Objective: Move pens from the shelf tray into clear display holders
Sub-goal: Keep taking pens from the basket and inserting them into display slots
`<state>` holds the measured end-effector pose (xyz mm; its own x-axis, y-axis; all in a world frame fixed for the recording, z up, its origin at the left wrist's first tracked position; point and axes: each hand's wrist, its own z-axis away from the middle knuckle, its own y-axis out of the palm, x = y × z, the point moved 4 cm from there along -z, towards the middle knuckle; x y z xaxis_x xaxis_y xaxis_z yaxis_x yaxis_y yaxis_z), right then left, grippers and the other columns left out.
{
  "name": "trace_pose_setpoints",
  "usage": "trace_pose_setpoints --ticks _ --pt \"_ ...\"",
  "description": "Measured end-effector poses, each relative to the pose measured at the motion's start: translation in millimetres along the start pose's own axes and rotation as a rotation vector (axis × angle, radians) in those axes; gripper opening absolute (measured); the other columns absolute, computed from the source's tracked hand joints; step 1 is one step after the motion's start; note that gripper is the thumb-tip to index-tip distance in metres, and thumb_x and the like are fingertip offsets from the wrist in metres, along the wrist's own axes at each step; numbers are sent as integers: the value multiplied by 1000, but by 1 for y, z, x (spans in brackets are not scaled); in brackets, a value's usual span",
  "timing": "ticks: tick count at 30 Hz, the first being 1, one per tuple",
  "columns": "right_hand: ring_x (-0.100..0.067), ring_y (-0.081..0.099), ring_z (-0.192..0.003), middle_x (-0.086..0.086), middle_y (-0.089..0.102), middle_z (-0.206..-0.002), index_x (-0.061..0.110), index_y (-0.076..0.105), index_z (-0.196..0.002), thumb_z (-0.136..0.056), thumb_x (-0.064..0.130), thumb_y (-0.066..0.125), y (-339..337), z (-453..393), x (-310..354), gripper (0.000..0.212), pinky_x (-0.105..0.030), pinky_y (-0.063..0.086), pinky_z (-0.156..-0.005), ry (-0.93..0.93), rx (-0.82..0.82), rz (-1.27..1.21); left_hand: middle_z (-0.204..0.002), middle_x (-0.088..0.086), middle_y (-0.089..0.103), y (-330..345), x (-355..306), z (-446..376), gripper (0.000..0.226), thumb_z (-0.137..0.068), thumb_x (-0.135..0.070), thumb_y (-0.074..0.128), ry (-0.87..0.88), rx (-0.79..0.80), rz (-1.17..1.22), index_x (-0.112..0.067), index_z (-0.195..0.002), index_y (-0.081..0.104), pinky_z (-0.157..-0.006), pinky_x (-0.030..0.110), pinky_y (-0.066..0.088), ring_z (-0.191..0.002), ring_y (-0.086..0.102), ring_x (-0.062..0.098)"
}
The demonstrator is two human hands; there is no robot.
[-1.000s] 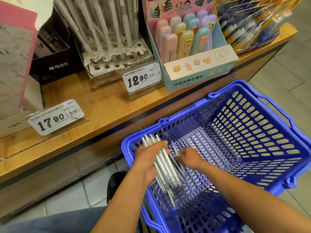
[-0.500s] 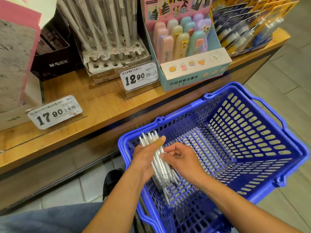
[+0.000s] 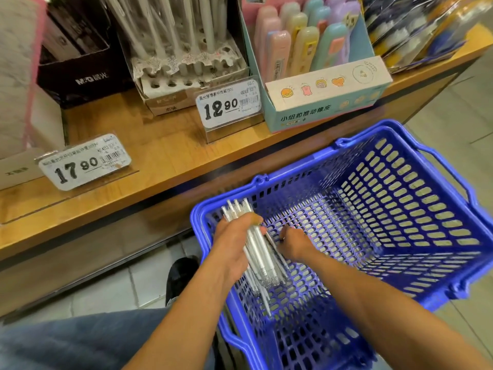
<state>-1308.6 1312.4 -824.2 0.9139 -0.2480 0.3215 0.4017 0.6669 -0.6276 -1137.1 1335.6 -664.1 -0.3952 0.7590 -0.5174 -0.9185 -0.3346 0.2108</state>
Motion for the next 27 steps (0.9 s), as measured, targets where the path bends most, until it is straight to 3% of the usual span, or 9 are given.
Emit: trace_pose_setpoints --ticks 2,4,6,8,10,18,22,24,27 --pt "-34 60 -91 -17 62 -107 6 45 -125 -98 17 50 21 -7 0 29 -38 51 -71 13 1 128 -68 13 60 1 -2 1 31 -83 -1 65 -16 30 34 4 -113 57 -50 25 51 -55 62 18" --pt "-34 62 -100 -19 60 -122 2 34 -141 -99 19 48 31 -10 0 47 -36 50 -70 19 -33 195 -70 14 57 0 -3 1 25 -84 -1 64 -24 37 59 2 -108 59 -48 24 50 -53 60 17" --pt "-33 62 -97 -18 61 -118 3 41 -134 -97 20 51 30 -8 3 41 -37 49 -70 20 -31 169 -72 13 59 -1 -3 0 33 -84 -2 65 -25 37 57 4 -115 58 -48 25 50 -56 61 17" --pt "-29 56 -78 -13 60 -95 10 50 -108 -94 19 57 18 -3 5 18 -36 46 -65 25 -12 43 -75 13 61 -2 -2 0 47 -83 -3 67 -32 40 58 7 -127 54 -47 25 51 -56 64 16" --pt "-23 47 -63 -8 52 -75 12 48 -96 -92 15 61 -2 8 10 14 -32 41 -57 13 14 -164 -79 12 63 -1 -1 -1 55 -82 -3 68 -34 49 55 5 -133 51 -47 26 52 -54 66 15" --pt "-18 64 -69 -9 69 -79 3 65 -108 -87 3 67 -84 110 45 20 -26 51 -63 -198 50 -974 -83 15 61 1 -2 1 58 -80 -5 72 -6 21 19 4 -133 50 -64 38 57 -63 65 22" --pt "-13 64 -63 -7 71 -74 6 69 -100 -85 2 71 -89 149 74 16 -23 50 -60 -307 24 -1039 -105 36 65 6 -4 10 30 -83 -7 71 -27 101 66 1 -111 61 -89 64 52 -93 69 44" --pt "-11 61 -62 -5 69 -73 7 69 -98 -84 3 72 -86 156 85 15 -24 50 -61 -304 -25 -1015 -121 40 59 7 -6 15 44 -80 -14 77 -31 149 116 1 -118 58 -89 71 48 -106 64 52" --pt "-9 57 -57 -7 64 -72 1 68 -99 -83 4 74 -83 158 94 17 -21 48 -58 -329 -62 -1007 -106 35 68 6 -9 18 70 -65 -18 84 8 146 124 2 -124 54 -74 62 57 -93 70 48"
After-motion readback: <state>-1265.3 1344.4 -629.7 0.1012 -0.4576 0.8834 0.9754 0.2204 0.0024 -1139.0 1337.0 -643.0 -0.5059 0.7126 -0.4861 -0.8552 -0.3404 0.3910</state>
